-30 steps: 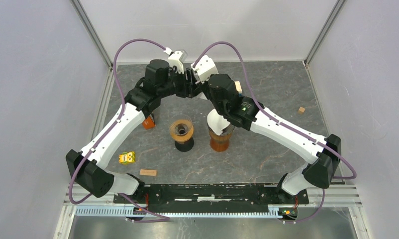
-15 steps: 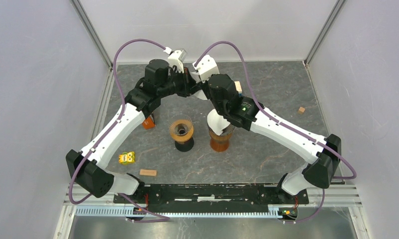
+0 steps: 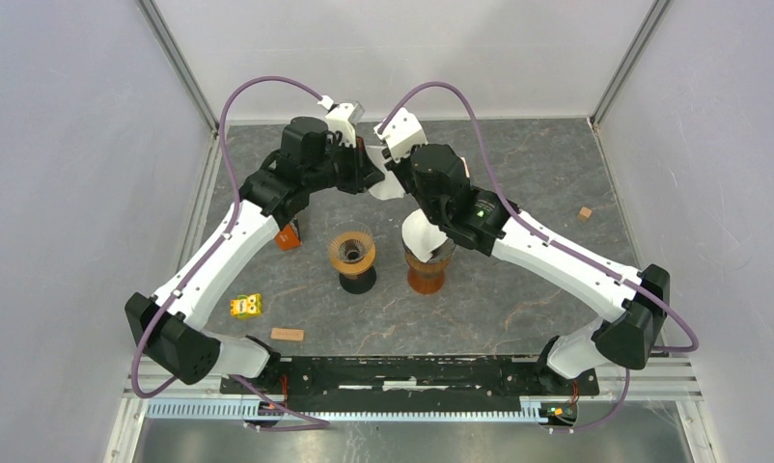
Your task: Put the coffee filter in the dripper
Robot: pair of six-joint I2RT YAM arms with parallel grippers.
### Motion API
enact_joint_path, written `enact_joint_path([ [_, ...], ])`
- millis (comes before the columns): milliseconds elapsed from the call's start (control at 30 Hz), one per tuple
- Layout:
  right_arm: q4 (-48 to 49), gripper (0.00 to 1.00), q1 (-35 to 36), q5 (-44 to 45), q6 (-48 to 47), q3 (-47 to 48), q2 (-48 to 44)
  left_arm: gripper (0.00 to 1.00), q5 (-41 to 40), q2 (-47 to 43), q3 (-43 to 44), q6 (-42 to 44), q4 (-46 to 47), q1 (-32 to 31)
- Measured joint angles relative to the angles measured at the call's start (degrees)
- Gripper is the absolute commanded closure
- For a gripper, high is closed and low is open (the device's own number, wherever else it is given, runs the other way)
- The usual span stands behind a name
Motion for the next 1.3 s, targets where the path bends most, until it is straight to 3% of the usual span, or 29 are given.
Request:
enact_joint_path([
  [300,-0.15,0.25,-0.31,-6.51,-1.38,-1.03,-0.37,0.98,-0.57,-1.2,0.28,2.97,-3.15,0.0],
  [467,-2.23,0.1,-1.14,-14.73,-5.62,-2.6,-2.64,0.98,-1.77,-1.57,2.73,4.39,-8.5,0.02],
  [700,-8.74,0.08,-1.62,-31.01,-17.53,-3.56,-10.03,0.98,-1.6,-1.64,7.32,7.02,-18.99,0.02],
  [933,-22.12,0.08,-0.96,-47.28,-31.45,1.44,-12.28,0.98,-1.6,-3.48,8.26,9.05,-26.97,0.02],
  [1133,-30.01,0.08,5.09,-51.19,-37.79,8.81,-9.44,0.98,-0.55,-3.82,8.2,9.07,-31.08,0.85],
  [1300,-33.4,0.1,14.82,-45.33,-41.46,10.86,-4.63,0.98,2.43,-2.93,8.2,9.03,-33.22,2.95],
])
